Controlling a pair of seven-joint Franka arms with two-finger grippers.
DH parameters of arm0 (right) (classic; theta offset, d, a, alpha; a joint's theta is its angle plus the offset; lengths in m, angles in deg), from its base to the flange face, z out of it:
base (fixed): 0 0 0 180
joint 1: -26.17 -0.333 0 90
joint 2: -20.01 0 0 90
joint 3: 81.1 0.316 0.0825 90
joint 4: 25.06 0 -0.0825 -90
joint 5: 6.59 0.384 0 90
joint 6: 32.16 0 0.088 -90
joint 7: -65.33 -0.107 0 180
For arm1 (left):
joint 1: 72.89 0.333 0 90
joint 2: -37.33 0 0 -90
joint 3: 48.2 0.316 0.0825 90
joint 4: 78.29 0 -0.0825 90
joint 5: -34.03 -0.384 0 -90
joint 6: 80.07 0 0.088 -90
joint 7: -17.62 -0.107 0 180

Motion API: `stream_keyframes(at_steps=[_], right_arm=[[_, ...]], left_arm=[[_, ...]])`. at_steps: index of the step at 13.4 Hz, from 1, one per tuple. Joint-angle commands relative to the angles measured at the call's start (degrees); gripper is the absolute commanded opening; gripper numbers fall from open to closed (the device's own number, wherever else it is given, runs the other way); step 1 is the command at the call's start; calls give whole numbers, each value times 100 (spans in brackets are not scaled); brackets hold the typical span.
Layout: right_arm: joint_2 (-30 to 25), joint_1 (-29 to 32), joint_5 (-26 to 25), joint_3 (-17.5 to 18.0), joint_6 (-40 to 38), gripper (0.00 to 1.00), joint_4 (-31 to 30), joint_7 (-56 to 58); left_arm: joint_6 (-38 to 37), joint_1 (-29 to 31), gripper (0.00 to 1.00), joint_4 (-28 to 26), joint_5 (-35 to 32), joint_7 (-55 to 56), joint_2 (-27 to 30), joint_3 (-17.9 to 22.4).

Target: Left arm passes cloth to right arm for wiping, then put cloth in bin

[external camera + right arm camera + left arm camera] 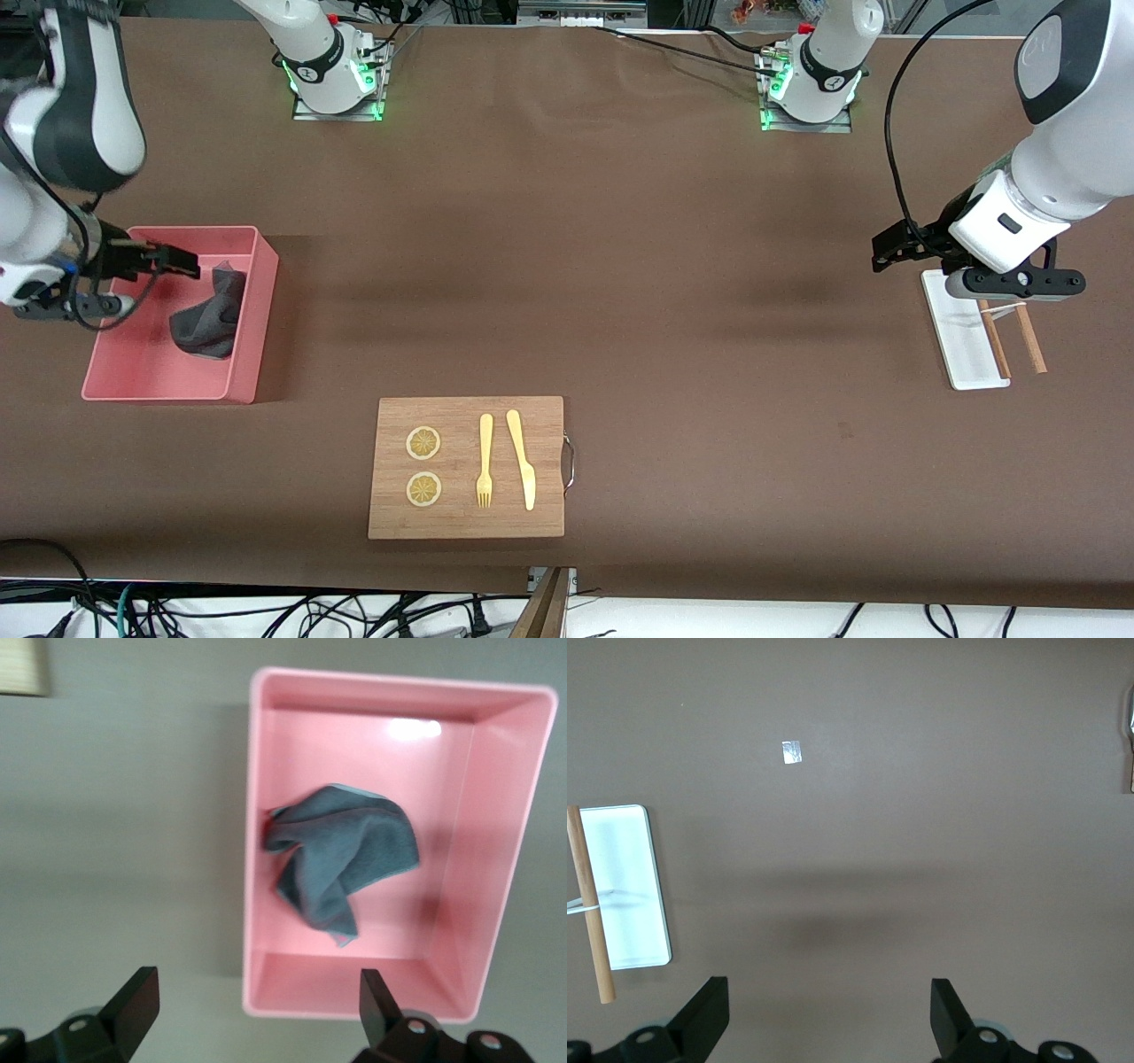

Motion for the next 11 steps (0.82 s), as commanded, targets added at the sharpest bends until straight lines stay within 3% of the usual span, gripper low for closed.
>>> stream_keyframes(at_steps=[1, 6, 11], right_arm=[[-934, 24, 54, 215, -636, 100, -107, -104], [-1411, 24, 159, 900, -1499, 100, 543, -735], [-1455, 15, 168, 981, -1466, 100, 588, -737]], left_arm=[[-127, 16, 100, 27, 91, -9, 73, 0], [-197, 25, 100, 27, 91, -9, 91, 0], [-206, 16, 100, 36, 91, -9, 100, -9]])
